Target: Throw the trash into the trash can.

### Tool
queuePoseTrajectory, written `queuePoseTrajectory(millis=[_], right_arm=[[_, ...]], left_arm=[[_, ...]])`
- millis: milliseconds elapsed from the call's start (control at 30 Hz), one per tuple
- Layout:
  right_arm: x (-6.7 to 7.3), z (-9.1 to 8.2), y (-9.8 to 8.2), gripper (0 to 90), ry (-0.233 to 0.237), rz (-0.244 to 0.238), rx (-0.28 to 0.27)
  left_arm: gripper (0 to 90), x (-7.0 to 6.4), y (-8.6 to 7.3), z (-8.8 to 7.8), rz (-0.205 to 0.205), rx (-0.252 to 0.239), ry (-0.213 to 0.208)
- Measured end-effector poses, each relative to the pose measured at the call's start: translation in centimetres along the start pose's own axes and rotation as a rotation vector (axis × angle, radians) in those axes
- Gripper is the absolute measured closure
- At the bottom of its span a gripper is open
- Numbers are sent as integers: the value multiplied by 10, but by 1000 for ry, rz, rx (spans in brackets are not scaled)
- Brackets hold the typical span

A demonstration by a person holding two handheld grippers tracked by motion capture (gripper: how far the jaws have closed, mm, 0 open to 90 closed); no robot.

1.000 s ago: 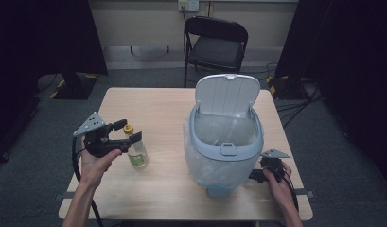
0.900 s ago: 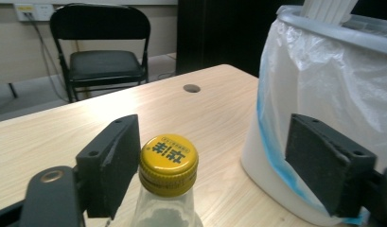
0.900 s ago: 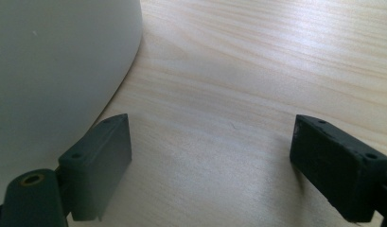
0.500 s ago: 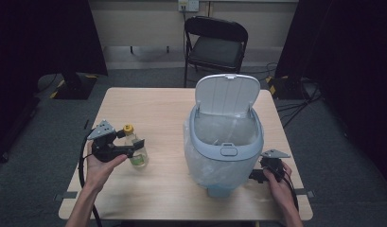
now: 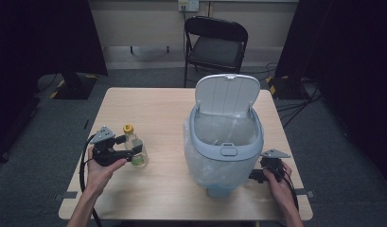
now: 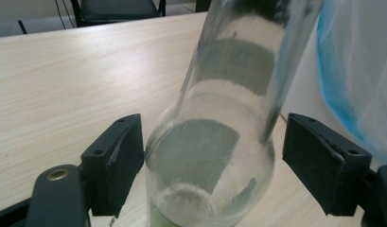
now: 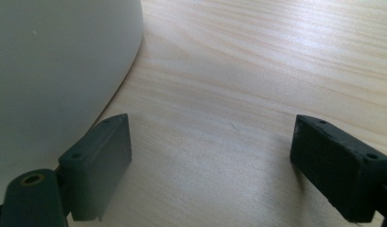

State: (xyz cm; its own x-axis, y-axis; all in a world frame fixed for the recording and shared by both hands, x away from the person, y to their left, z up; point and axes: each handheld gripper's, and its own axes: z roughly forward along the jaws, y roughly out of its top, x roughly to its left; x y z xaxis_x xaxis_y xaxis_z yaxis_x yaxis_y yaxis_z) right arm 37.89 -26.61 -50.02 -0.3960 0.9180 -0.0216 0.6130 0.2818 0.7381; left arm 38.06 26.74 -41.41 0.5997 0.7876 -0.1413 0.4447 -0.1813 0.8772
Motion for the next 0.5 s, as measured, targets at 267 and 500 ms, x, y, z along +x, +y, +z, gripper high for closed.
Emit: queuePoseTrajectory(millis=[267,500], right_arm=[[0,0,0,124,2,-5,1],[0,0,0,123,0,-4,1]], left_arm=[[244,4,-14,10,13,25,-11],[244,2,-32,22,47,75,31]])
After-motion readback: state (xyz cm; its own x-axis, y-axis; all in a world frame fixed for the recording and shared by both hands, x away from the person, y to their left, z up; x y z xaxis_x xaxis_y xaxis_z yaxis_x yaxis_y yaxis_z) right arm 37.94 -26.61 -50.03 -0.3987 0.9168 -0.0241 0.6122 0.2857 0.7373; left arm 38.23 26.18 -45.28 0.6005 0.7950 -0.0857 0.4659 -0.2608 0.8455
